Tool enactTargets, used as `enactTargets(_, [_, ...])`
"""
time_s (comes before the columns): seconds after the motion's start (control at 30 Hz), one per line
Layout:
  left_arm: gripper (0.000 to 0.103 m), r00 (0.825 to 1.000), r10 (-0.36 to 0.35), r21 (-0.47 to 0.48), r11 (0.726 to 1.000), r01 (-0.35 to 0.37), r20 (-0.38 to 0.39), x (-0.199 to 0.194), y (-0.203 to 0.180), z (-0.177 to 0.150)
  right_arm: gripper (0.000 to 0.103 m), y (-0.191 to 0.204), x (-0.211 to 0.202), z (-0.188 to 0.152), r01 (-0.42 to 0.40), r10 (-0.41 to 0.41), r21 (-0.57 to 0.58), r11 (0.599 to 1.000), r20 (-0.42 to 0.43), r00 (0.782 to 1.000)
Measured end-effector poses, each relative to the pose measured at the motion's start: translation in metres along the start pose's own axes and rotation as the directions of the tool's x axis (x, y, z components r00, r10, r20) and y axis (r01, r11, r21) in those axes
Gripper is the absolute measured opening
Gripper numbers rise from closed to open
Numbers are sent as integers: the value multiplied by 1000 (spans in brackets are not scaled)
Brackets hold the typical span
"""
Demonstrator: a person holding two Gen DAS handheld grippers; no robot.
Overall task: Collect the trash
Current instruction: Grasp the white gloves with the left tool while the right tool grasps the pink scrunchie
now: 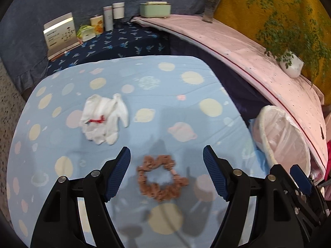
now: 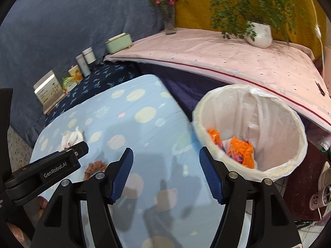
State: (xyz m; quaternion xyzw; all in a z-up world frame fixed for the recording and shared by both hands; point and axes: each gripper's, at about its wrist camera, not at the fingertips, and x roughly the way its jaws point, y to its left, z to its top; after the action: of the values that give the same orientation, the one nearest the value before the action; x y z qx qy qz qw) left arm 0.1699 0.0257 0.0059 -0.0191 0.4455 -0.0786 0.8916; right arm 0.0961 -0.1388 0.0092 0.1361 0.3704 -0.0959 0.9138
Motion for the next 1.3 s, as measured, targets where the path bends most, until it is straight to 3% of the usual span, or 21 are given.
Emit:
enactTargets(0.4, [69, 996, 89, -116, 989, -91, -22, 4, 82, -6, 64, 61, 19, -16, -64, 58, -94, 993, -67, 996])
enactTargets(0.7, [69, 987, 149, -146, 977, -156, -60, 22, 118, -8, 64, 89, 49, -32, -108, 88, -134, 985, -150, 985])
enactTargets(0.93, [69, 985, 150, -159, 974, -161, -81, 44, 130, 4, 50, 100, 76, -42, -128, 96, -146, 981, -208, 973])
enactTargets(1.07, [77, 986, 146, -161, 974, -157, -80, 58, 130, 13, 36, 102, 91, -45, -135, 98, -143, 981, -236, 967])
enactTargets(1.2, [86, 988, 132, -155, 977, -144, -85, 77, 127, 23, 30, 104, 97, -43, -130, 93, -156, 979, -228, 969])
enactTargets(1.3, [86, 986, 134, -157, 976, -148, -98, 92, 127, 29, 24, 103, 100, -42, -130, 94, -158, 979, -222, 971])
